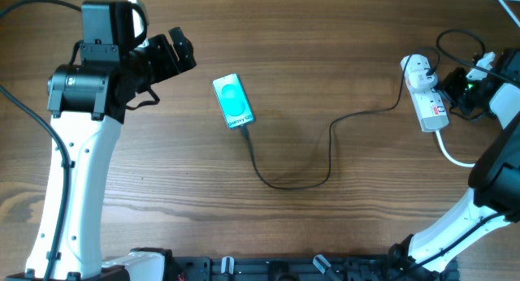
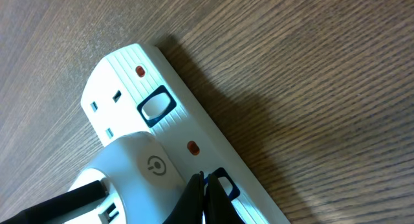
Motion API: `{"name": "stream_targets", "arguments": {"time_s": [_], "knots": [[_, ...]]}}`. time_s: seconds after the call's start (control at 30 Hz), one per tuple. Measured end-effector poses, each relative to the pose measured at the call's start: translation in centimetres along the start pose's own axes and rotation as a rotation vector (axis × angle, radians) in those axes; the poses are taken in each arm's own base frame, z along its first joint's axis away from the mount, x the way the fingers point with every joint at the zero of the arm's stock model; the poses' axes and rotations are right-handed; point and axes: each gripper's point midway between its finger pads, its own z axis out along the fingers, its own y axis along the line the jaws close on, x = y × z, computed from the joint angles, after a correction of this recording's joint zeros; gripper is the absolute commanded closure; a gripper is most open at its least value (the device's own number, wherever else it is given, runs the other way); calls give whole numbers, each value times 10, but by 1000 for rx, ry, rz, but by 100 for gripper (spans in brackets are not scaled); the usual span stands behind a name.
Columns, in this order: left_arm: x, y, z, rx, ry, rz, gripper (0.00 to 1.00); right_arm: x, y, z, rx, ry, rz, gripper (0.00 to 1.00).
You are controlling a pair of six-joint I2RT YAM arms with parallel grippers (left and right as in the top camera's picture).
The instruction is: Plug charger to phone and switch on socket
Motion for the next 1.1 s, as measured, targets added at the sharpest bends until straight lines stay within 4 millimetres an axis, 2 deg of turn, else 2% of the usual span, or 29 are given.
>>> {"name": "stream_targets", "arguments": {"time_s": [0.53, 0.83, 1.1], "knots": [[0, 0, 0, 0, 0, 0, 0, 4, 0, 0, 4, 18, -11, 96], [0, 0, 0, 0, 0, 0, 0, 12, 11, 4, 17, 39, -45, 96], [0, 0, 0, 0, 0, 0, 0, 14, 7, 3, 49, 46, -41, 96]]}}
